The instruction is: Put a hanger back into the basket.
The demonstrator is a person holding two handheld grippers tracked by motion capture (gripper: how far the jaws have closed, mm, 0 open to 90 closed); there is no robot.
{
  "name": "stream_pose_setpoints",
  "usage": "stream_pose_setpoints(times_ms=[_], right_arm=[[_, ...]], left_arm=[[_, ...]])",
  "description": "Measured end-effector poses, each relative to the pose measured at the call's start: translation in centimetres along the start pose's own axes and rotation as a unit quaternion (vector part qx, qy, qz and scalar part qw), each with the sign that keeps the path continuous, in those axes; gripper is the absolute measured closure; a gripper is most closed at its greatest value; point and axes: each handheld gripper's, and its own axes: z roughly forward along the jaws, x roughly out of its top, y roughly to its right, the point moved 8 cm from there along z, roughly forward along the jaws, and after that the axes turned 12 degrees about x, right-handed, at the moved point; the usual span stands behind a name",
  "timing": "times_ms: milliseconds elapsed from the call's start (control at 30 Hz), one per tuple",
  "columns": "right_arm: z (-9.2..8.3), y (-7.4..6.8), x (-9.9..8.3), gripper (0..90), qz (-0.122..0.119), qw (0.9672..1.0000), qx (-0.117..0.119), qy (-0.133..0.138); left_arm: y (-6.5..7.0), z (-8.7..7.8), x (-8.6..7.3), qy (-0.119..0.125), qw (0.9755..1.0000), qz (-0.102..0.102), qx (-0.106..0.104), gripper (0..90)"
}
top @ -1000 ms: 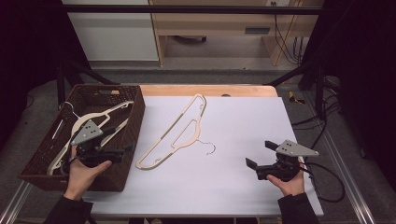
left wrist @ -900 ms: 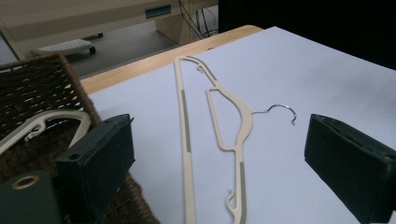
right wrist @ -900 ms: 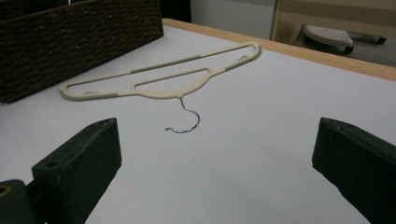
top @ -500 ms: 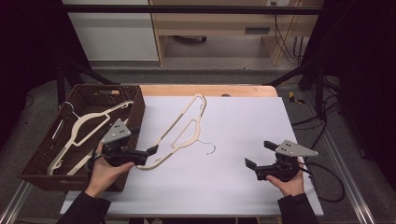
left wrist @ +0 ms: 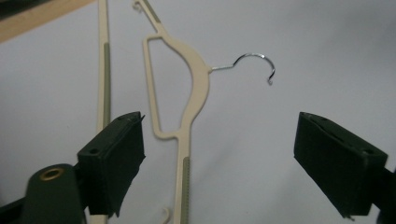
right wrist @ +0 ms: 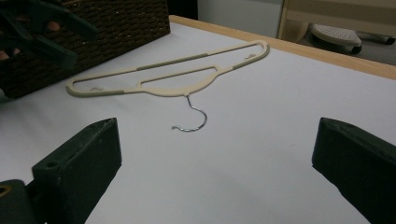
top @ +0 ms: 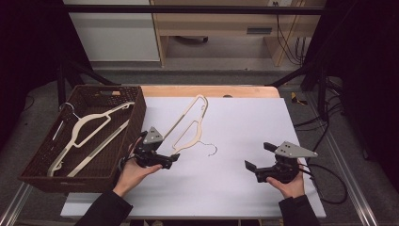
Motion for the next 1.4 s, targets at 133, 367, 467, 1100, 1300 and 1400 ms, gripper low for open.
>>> stream_pose_setpoints(times_ms=[133, 367, 467, 1100, 1300, 1400], right_arm=[[0.1, -0.1, -0.1, 1.6, -0.001, 1.0, 0.001, -0.003], [0.3, -0.1, -0.3, 1.5, -0.002, 1.0, 0.003, -0.008], [0.4, -0.1, -0.3, 1.5, -0.003, 1.0, 0.002, -0.009], [0.4, -0.1, -0.3, 1.5, -0.004, 0.9999, 0.003, -0.01], [0.8, -0.2, -0.4, 1.5, -0.002, 0.9999, 0.008, -0.015], [1.2, -0.3, -0.4, 1.5, -0.003, 0.9998, 0.012, -0.018]], left_arm=[[0.2, 1.8, -1.2, -0.035, 0.9993, 0.007, 0.002, 21.2], [-0.4, 4.1, -2.8, -0.076, 0.9968, 0.02, 0.018, 33.5], [-0.6, 5.0, -3.4, -0.088, 0.9957, 0.016, 0.026, 38.4], [-1.1, 5.1, -4.7, -0.146, 0.989, 0.013, 0.019, 64.8], [-1.1, 5.1, -4.7, -0.148, 0.9886, 0.015, 0.02, 67.8], [-1.1, 5.1, -4.7, -0.149, 0.9885, 0.015, 0.022, 72.8]])
